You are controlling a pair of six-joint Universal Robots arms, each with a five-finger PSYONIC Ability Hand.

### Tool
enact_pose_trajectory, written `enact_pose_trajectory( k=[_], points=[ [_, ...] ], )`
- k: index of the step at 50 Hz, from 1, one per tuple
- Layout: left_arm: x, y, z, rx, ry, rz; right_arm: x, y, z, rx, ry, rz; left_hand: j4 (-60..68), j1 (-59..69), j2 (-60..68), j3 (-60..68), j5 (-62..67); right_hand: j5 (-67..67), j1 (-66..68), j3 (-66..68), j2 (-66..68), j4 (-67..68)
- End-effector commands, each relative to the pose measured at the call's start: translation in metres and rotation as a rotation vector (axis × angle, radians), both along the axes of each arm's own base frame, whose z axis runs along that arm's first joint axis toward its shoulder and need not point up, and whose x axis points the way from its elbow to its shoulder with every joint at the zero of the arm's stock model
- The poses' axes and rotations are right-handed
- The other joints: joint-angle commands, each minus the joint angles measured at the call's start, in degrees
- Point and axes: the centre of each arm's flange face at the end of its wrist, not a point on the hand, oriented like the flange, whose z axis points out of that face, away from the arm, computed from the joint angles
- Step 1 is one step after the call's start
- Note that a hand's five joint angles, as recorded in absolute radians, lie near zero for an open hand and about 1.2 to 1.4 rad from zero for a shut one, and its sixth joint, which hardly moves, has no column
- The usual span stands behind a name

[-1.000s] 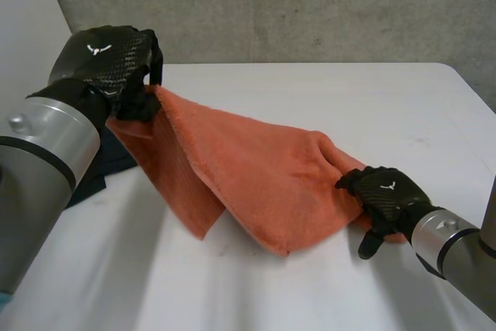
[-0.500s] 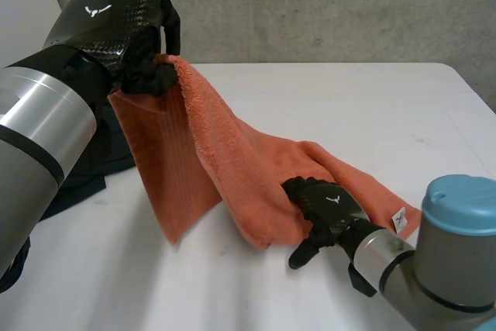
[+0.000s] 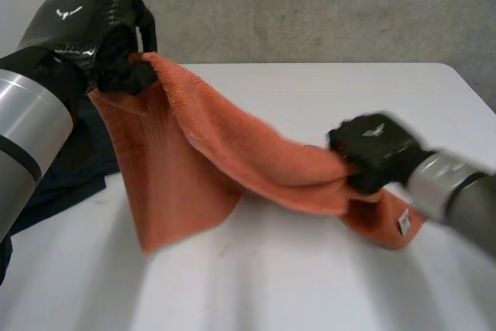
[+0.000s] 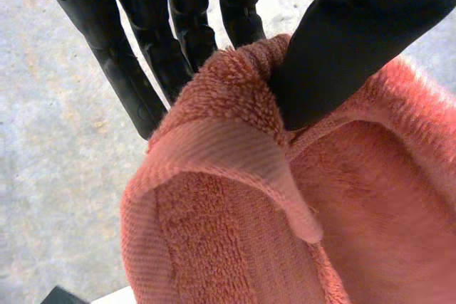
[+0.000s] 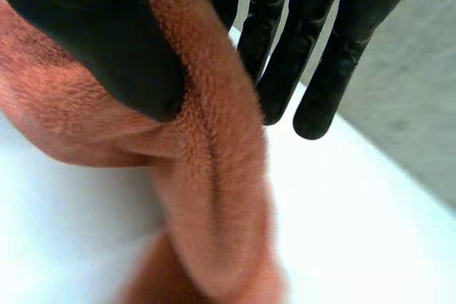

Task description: Fold the laundry.

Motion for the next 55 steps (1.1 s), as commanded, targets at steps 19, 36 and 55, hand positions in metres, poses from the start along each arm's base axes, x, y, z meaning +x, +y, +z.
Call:
enact_pose_trajectory(
  k=[19, 36, 55],
  points=[
    [-0.017, -0.034, -0.103, 0.27, -0.16, 0.013, 0.027, -0.12, -0.018, -0.075, 0.331, 0.155, 11.3, 14.9, 11.5, 12.0, 14.6, 2.3, 12.2, 1.0, 1.0, 0.3],
    [-0.011, -0.062, -0.119, 0.303, -0.17, 0.072, 0.025, -0.06, 0.011, 0.061, 0.017, -0.073, 11.3, 14.9, 11.5, 12.0, 14.6, -55.9, -46.0, -57.2, -57.2, -58.0],
    [-0.01, -0.064, -0.118, 0.285, -0.159, 0.077, -0.048, 0.021, -0.104, 0.189, -0.072, -0.335, 11.3, 14.9, 11.5, 12.0, 14.6, -52.5, -42.6, -53.8, -53.8, -54.5]
  ],
)
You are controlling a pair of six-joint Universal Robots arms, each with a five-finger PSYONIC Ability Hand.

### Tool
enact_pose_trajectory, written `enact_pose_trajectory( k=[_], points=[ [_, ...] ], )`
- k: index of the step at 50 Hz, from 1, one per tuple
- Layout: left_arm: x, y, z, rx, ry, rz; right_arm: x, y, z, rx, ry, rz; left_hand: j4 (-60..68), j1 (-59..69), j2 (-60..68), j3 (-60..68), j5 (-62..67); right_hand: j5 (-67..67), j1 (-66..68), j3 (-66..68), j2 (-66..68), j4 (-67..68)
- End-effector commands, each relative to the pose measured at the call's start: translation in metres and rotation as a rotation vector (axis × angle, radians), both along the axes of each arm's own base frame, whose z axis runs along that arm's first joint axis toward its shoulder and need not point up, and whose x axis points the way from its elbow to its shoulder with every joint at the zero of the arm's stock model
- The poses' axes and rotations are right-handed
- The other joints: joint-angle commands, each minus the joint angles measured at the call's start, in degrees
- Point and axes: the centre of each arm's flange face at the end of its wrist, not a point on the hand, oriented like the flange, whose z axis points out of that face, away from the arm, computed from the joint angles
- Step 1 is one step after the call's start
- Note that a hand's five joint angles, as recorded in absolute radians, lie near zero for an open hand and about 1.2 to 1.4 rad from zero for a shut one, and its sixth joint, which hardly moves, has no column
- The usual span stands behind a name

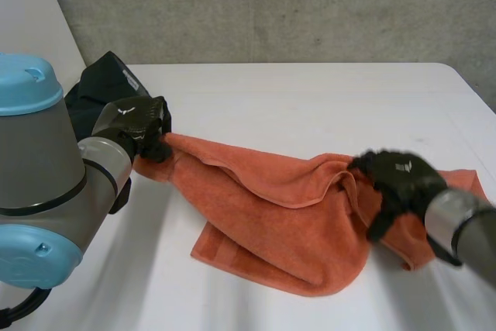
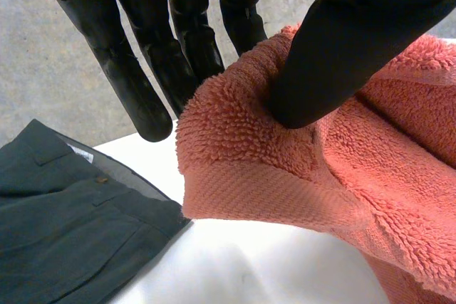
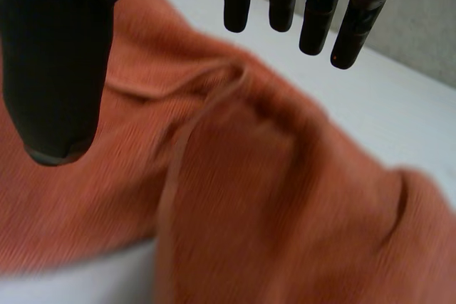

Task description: Fold the laundry.

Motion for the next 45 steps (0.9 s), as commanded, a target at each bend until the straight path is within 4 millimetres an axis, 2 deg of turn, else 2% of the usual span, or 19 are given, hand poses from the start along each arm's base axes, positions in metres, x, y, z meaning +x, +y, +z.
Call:
enact_pose_trajectory(
  k=[1, 6, 11, 22, 25, 26, 27, 28, 33, 36, 37, 38, 41, 42, 45],
  points=[
    [0.002, -0.002, 0.0, 0.001, 0.001, 0.007, -0.02, 0.018, -0.035, -0.018, 0.025, -0.083, 11.3, 14.9, 11.4, 11.9, 14.6, 1.0, 3.0, 2.3, 2.2, 1.3],
    [0.003, -0.003, 0.0, 0.001, -0.001, 0.013, -0.024, 0.012, -0.042, -0.052, 0.022, -0.106, 11.3, 14.9, 11.4, 11.9, 14.6, 10.6, 12.6, 11.9, 11.7, 10.9],
    [0.004, -0.004, -0.001, 0.003, 0.0, 0.015, -0.024, 0.005, -0.058, -0.045, 0.041, -0.107, 11.3, 14.9, 11.4, 11.9, 14.6, 20.2, 22.2, 21.5, 21.3, 20.5],
    [0.004, -0.003, -0.005, 0.005, -0.003, 0.014, -0.031, -0.008, -0.069, -0.079, 0.105, -0.107, 11.3, 14.9, 11.4, 11.9, 14.6, 28.3, 30.3, 29.6, 29.4, 28.6],
    [0.004, -0.003, -0.005, 0.005, -0.003, 0.014, -0.032, -0.012, -0.072, -0.078, 0.119, -0.106, 11.3, 14.9, 11.4, 11.9, 14.6, 40.8, 42.8, 42.2, 42.0, 41.2],
    [0.004, -0.003, -0.005, 0.005, -0.001, 0.015, -0.034, -0.014, -0.073, -0.08, 0.122, -0.111, 11.3, 14.9, 11.4, 11.9, 14.6, 47.4, 49.4, 48.7, 48.5, 47.7],
    [0.005, -0.003, -0.005, 0.005, -0.003, 0.016, -0.036, -0.018, -0.072, -0.093, 0.124, -0.12, 11.3, 14.9, 11.4, 11.9, 14.6, 62.1, 64.1, 63.4, 63.3, 62.4],
    [0.005, -0.003, -0.005, 0.005, -0.003, 0.017, -0.038, -0.021, -0.071, -0.101, 0.127, -0.124, 11.3, 14.9, 11.4, 11.9, 14.6, 66.5, 68.5, 67.8, 67.7, 66.8],
    [0.007, -0.005, -0.003, 0.0, -0.002, 0.028, -0.05, -0.035, -0.063, -0.127, 0.175, -0.143, 11.3, 14.9, 11.4, 11.9, 14.6, 66.6, 68.6, 67.9, 67.7, 66.9],
    [0.008, -0.003, 0.004, -0.014, 0.007, 0.027, -0.058, -0.043, -0.038, -0.193, 0.235, -0.143, 11.3, 14.9, 11.4, 11.9, 14.6, 66.6, 68.6, 67.9, 67.7, 66.9],
    [0.009, -0.002, 0.007, -0.02, 0.01, 0.028, -0.06, -0.045, -0.026, -0.228, 0.249, -0.144, 11.3, 14.9, 11.4, 11.9, 14.6, 66.6, 68.6, 67.9, 67.7, 66.9],
    [0.01, -0.001, 0.01, -0.028, 0.014, 0.028, -0.064, -0.048, -0.003, -0.282, 0.287, -0.147, 11.3, 14.9, 11.4, 11.9, 14.6, 66.6, 68.6, 67.9, 67.7, 66.9],
    [0.012, 0.002, 0.022, -0.059, 0.026, 0.027, -0.071, -0.05, 0.025, -0.321, 0.345, -0.136, 11.3, 14.9, 11.4, 11.9, 14.6, 66.6, 68.6, 67.9, 67.7, 66.9],
    [0.013, 0.004, 0.028, -0.075, 0.029, 0.028, -0.074, -0.051, 0.041, -0.319, 0.377, -0.114, 11.3, 14.9, 11.4, 11.9, 14.6, 66.6, 68.6, 67.9, 67.7, 66.9],
    [0.015, 0.008, 0.04, -0.105, 0.04, 0.022, -0.074, -0.051, 0.059, -0.313, 0.399, -0.072, 11.3, 14.9, 11.4, 11.9, 14.6, 66.6, 68.6, 67.9, 67.7, 66.9]
  ],
)
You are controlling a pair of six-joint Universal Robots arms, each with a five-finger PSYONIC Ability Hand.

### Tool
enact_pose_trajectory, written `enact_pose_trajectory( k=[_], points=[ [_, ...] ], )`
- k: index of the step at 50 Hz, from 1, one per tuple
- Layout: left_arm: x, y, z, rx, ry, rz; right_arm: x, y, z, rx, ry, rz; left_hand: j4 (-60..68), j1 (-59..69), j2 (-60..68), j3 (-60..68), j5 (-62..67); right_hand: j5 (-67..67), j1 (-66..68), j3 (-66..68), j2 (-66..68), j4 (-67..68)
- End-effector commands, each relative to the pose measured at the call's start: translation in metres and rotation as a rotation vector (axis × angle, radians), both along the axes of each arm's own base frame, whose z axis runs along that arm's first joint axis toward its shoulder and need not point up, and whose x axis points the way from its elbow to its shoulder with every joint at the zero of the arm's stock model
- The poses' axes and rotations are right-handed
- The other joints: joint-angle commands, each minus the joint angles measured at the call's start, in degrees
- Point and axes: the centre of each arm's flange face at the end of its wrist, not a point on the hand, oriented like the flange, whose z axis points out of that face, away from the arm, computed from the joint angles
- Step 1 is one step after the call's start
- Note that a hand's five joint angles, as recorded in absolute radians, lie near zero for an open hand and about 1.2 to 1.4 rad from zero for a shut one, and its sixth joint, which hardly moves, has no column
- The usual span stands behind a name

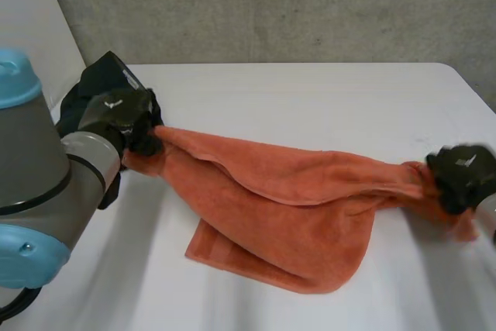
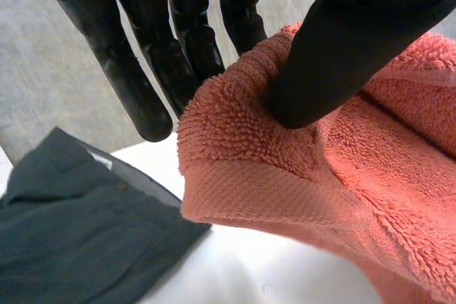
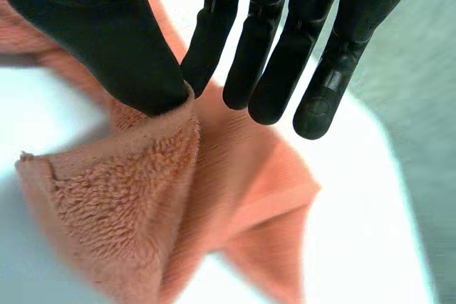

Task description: Fold the laundry.

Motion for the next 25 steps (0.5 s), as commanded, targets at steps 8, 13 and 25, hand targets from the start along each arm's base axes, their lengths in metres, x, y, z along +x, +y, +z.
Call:
enact_pose_trajectory(
  k=[8, 13, 25],
  points=[
    [0.012, 0.023, 0.048, -0.096, 0.002, -0.019, -0.005, 0.008, 0.121, 0.023, 0.117, 0.189, 11.3, 14.9, 11.4, 11.9, 14.6, 14.2, 24.3, 12.5, 12.7, 12.1],
    [0.011, 0.022, 0.038, -0.066, -0.017, -0.02, 0.0, -0.004, 0.098, 0.109, 0.059, 0.241, 11.3, 14.9, 11.4, 11.9, 14.6, 14.2, 24.3, 12.5, 12.7, 12.1],
    [0.003, 0.001, -0.005, 0.044, -0.072, -0.01, 0.001, -0.013, 0.02, 0.392, -0.141, 0.177, 11.3, 14.9, 11.4, 11.9, 14.6, -37.1, -26.9, -38.7, -38.5, -39.2]
  ],
)
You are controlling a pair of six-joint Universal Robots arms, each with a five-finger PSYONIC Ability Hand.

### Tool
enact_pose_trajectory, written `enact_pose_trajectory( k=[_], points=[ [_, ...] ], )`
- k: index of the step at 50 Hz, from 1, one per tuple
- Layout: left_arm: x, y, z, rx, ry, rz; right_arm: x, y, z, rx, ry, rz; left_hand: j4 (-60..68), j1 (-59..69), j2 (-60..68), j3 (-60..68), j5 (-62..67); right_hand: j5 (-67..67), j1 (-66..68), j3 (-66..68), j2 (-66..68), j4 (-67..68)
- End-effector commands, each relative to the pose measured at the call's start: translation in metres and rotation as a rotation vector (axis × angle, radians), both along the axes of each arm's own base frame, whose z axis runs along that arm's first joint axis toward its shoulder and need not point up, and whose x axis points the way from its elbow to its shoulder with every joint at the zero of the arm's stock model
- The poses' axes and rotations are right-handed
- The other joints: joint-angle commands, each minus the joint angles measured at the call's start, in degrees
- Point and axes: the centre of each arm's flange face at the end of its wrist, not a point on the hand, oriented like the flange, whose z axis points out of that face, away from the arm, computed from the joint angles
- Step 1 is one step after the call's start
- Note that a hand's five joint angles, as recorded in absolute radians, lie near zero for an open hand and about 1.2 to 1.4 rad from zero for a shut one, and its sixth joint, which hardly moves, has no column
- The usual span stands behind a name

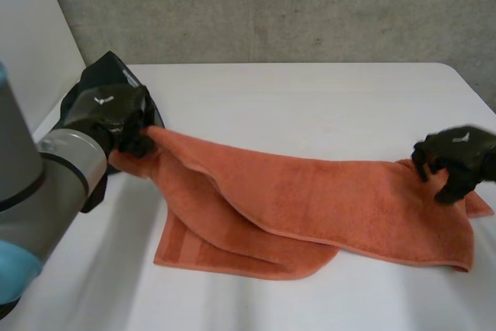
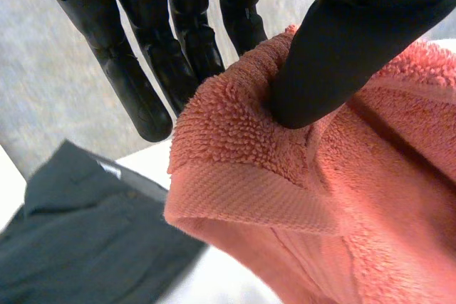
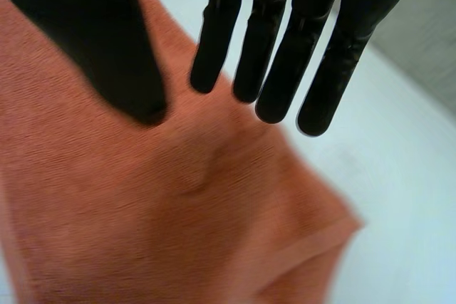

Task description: Fold the laundry.

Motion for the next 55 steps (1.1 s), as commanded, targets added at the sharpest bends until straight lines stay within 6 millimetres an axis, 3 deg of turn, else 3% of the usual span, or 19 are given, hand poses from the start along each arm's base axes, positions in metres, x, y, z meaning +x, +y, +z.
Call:
enact_pose_trajectory(
  k=[1, 6, 11, 15, 25, 30, 37, 55],
  points=[
    [-0.005, -0.014, -0.019, 0.043, -0.021, 0.009, 0.0, 0.008, -0.031, 0.099, -0.084, -0.055, 11.3, 14.9, 11.4, 11.9, 14.6, -23.5, -15.3, -21.9, -21.6, -22.8],
    [-0.006, -0.018, -0.012, 0.021, -0.01, 0.013, 0.006, 0.034, -0.024, -0.015, -0.131, -0.019, 11.3, 14.9, 11.4, 11.9, 14.6, -33.3, -25.1, -31.7, -31.4, -32.5],
    [-0.002, -0.027, -0.005, -0.002, 0.005, 0.037, 0.013, 0.066, -0.04, -0.059, -0.158, 0.021, 11.3, 14.9, 11.4, 11.9, 14.6, -35.7, -27.5, -34.1, -33.7, -34.9],
    [-0.002, -0.03, 0.0, -0.018, 0.014, 0.039, 0.014, 0.078, -0.055, -0.062, -0.175, 0.009, 11.3, 14.9, 11.4, 11.9, 14.6, -35.0, -26.8, -33.4, -33.1, -34.2],
    [-0.005, -0.029, 0.003, -0.026, 0.025, 0.033, 0.017, 0.075, -0.076, -0.029, -0.302, -0.066, 11.3, 14.9, 11.4, 11.9, 14.6, -31.1, -22.9, -29.5, -29.2, -30.4],
    [-0.005, -0.027, 0.006, -0.032, 0.028, 0.029, 0.043, 0.082, -0.089, -0.008, -0.334, 0.012, 11.3, 14.9, 11.4, 11.9, 14.6, -28.6, -20.4, -27.0, -26.7, -27.8],
    [-0.005, -0.027, 0.008, -0.038, 0.031, 0.029, 0.058, 0.079, -0.107, -0.029, -0.261, -0.003, 11.3, 14.9, 11.4, 11.9, 14.6, -25.2, -17.0, -23.6, -23.3, -24.5],
    [-0.004, -0.026, 0.011, -0.044, 0.036, 0.031, 0.068, 0.058, -0.108, -0.134, -0.234, 0.026, 11.3, 14.9, 11.4, 11.9, 14.6, -5.1, 3.2, -3.5, -3.1, -4.3]
  ],
)
